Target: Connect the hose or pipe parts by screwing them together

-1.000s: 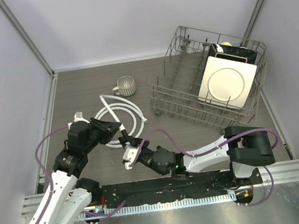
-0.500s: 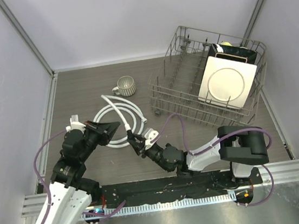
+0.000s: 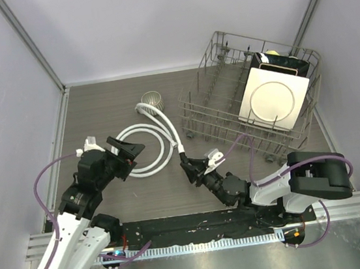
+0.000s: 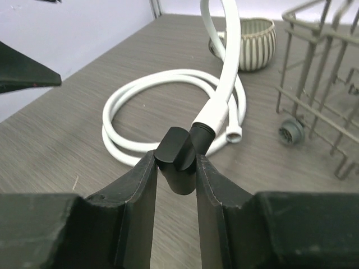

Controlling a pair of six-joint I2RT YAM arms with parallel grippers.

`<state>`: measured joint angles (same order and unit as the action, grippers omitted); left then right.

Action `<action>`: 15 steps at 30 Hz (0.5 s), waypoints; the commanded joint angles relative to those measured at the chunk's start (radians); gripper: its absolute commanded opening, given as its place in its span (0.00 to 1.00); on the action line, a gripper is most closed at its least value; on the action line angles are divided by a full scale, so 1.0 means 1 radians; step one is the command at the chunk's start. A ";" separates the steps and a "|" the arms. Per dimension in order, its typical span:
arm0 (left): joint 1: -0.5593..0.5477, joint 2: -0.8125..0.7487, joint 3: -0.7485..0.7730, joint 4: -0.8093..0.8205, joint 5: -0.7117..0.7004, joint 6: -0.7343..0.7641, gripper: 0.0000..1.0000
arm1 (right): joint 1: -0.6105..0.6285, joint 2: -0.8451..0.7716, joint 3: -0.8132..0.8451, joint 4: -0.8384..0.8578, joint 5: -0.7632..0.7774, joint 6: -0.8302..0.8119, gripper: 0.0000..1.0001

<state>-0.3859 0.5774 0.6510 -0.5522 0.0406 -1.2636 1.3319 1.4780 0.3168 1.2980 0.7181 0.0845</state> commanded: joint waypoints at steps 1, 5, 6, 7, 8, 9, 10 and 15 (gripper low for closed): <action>-0.001 0.027 0.013 -0.003 -0.010 0.061 0.89 | -0.008 -0.042 -0.065 0.285 0.078 0.187 0.01; -0.001 0.032 0.010 -0.003 -0.016 0.059 0.89 | -0.005 -0.013 -0.131 0.316 0.095 0.323 0.01; -0.002 0.032 0.012 -0.003 -0.024 0.061 0.89 | -0.002 0.001 -0.140 0.340 0.102 0.336 0.01; -0.002 0.029 0.012 -0.006 -0.028 0.061 0.89 | -0.002 0.014 -0.150 0.352 0.109 0.349 0.01; -0.001 0.026 0.013 -0.006 -0.033 0.064 0.88 | -0.002 0.040 -0.163 0.362 0.118 0.354 0.01; -0.002 0.024 0.015 -0.006 -0.033 0.066 0.88 | -0.002 0.054 -0.165 0.369 0.118 0.356 0.01; -0.001 0.024 0.016 -0.008 -0.059 0.066 0.88 | -0.002 0.067 -0.168 0.371 0.112 0.353 0.01; -0.001 0.021 0.033 -0.038 -0.090 0.078 0.88 | -0.002 0.128 -0.193 0.371 0.115 0.402 0.07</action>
<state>-0.3859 0.6067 0.6510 -0.5655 0.0029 -1.2171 1.3312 1.5848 0.1394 1.2953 0.7631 0.3927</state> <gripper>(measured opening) 0.879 0.345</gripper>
